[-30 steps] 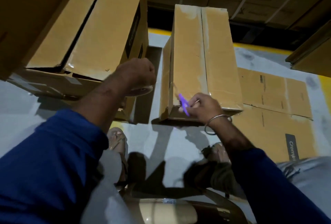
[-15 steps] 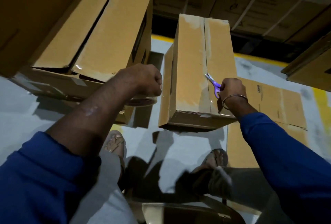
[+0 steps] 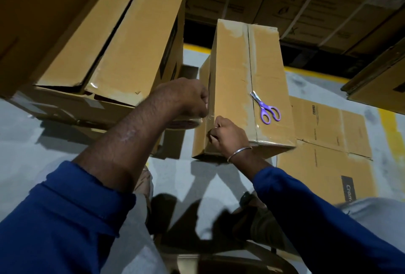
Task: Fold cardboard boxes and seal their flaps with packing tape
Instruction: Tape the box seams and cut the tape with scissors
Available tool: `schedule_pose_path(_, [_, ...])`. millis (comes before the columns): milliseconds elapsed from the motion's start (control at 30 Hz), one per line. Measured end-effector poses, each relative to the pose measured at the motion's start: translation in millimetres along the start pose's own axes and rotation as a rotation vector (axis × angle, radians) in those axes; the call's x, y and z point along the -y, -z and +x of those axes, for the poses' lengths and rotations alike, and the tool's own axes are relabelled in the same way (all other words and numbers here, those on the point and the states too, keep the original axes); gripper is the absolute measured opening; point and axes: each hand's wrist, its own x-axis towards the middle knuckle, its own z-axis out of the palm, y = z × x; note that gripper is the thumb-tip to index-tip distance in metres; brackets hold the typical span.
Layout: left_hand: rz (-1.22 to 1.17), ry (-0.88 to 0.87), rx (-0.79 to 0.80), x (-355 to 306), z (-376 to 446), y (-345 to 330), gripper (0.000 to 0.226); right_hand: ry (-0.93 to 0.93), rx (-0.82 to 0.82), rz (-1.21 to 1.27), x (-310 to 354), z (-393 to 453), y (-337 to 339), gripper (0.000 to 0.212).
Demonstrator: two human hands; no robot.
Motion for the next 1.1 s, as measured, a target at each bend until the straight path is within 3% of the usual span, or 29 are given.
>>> schedule_pose_path(200, [-0.011,0.003,0.022,-0.2,6.2,-1.5,0.007,0.019,0.029,-0.202,14.7,-0.5,-10.0,0.012])
schedule_pose_path(300, [-0.056,-0.014,0.025,2.2,11.6,-1.6,0.006,-0.032,0.055,-0.040,13.3,-2.4,5.6,0.031])
schedule_pose_path(367, [-0.093,-0.011,0.017,4.8,15.9,-3.9,0.005,-0.158,-0.061,0.138,-1.8,-6.7,26.9,0.028])
schedule_pose_path(467, [-0.132,0.016,-0.023,8.6,22.7,-9.3,0.006,-0.498,-0.250,0.126,-58.5,-5.1,50.1,0.015])
schedule_pose_path(600, [-0.182,0.037,-0.054,7.9,33.0,-18.8,0.006,-0.711,-0.111,0.011,-125.4,-2.8,57.9,0.023])
schedule_pose_path(700, [-0.258,0.065,-0.066,9.1,41.9,-27.8,0.006,-0.716,-0.040,0.027,-135.5,-2.1,46.9,0.035])
schedule_pose_path(1100, [-0.601,0.254,-0.308,24.5,79.0,-68.7,0.011,-0.726,-0.044,-0.018,-157.0,3.4,58.1,0.029])
